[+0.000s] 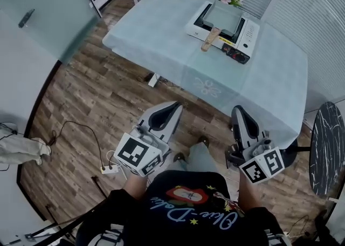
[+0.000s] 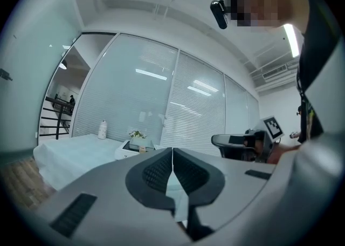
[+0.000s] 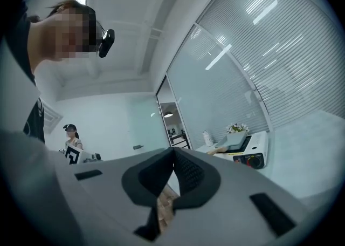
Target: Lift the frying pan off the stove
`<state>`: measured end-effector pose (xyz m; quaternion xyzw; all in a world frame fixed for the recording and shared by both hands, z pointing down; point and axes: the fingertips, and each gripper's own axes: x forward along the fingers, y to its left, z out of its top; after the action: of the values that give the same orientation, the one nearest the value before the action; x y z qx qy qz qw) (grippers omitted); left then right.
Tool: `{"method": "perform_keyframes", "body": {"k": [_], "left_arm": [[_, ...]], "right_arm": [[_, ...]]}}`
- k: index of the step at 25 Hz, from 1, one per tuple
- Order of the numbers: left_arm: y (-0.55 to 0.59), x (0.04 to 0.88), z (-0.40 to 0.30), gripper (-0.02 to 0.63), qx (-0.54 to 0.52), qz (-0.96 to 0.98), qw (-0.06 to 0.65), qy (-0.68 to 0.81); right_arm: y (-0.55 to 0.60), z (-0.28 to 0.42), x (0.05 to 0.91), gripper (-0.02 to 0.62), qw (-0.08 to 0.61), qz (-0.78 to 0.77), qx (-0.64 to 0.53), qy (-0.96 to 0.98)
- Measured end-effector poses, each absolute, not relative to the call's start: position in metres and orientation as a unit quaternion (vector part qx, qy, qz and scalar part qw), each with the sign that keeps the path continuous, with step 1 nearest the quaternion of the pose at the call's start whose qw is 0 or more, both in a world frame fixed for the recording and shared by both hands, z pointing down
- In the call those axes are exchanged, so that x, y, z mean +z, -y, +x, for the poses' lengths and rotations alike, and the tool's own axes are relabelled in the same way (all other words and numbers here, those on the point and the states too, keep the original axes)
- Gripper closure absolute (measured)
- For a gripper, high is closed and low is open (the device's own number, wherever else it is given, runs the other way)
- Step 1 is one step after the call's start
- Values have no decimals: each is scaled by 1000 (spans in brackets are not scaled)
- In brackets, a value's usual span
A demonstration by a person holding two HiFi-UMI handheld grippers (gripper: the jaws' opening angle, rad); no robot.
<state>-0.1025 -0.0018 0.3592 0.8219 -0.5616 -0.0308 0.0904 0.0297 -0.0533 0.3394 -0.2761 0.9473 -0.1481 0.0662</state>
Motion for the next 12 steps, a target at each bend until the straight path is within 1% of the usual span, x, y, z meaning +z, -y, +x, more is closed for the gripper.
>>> {"method": "perform_keyframes", "body": {"k": [5, 12], "left_arm": [[20, 355, -108, 600, -30, 823, 87, 560], [64, 346, -140, 600, -15, 812, 68, 580]], "right_arm": [[75, 22, 338, 595, 69, -276, -142, -948], [127, -10, 340, 595, 81, -260, -144, -951]]}}
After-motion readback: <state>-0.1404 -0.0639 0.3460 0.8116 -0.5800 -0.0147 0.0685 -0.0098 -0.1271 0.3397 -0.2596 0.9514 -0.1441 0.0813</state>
